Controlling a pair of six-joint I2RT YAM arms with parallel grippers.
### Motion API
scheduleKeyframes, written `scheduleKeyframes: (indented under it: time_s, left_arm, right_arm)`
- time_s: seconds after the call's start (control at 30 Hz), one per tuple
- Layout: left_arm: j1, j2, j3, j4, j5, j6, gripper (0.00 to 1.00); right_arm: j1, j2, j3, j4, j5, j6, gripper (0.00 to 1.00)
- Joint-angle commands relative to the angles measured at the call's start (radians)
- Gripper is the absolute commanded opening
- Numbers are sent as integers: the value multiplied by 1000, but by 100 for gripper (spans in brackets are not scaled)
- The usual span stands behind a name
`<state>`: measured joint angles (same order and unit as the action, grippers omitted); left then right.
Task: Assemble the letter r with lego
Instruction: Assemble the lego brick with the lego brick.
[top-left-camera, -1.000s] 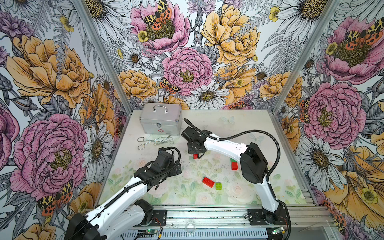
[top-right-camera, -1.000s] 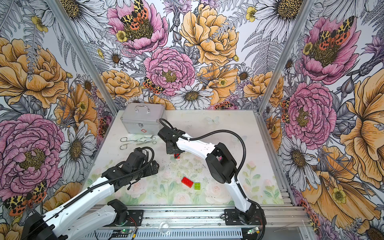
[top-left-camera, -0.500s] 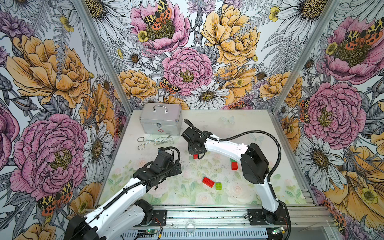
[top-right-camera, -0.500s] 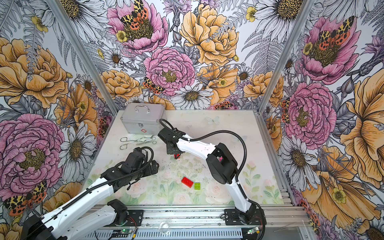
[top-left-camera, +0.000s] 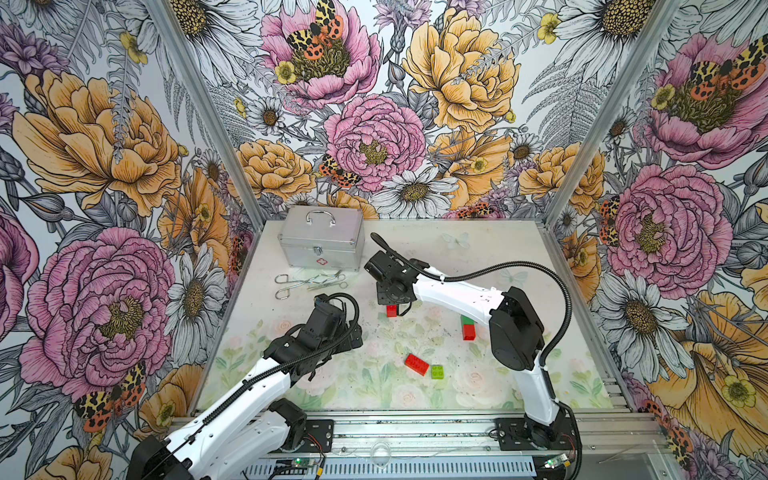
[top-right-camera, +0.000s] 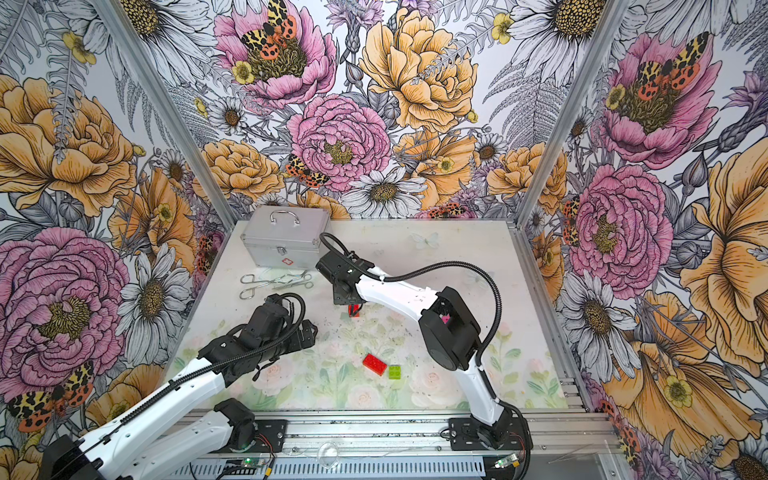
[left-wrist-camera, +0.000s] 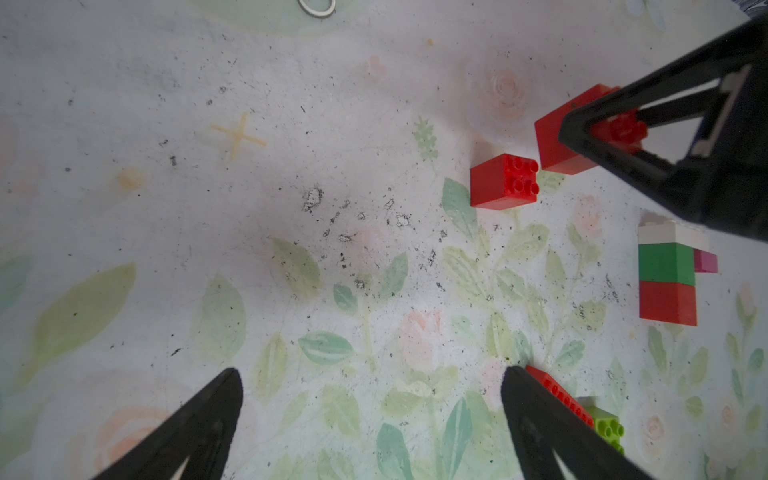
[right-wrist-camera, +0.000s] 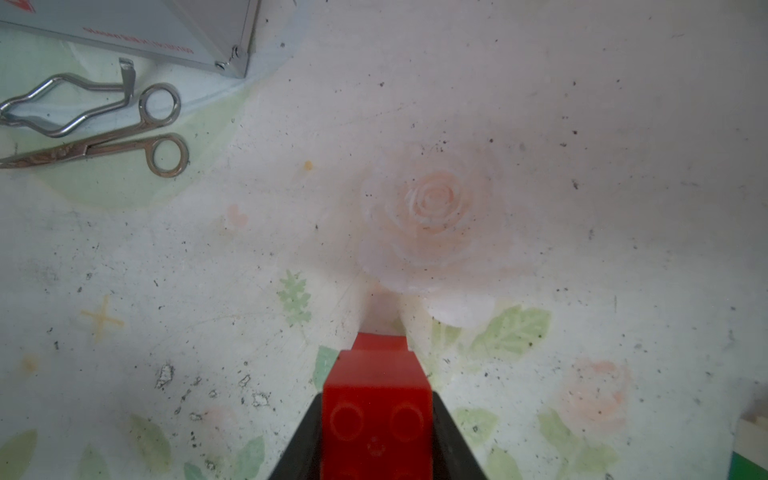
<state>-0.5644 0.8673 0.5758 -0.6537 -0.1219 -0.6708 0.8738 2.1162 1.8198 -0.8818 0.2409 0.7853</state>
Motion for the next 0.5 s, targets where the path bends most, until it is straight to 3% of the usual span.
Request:
scheduleKeyframes:
  time_s: [0.0,0.47]
  left_arm:
    - [9,-16,-10,20,2,8,99]
    - [9,-13,-11,33,13,15,99]
  right_arm:
    - [11,-47,-19,-5,36,42,26]
    - [32,-31,-38,-5,36,101,26]
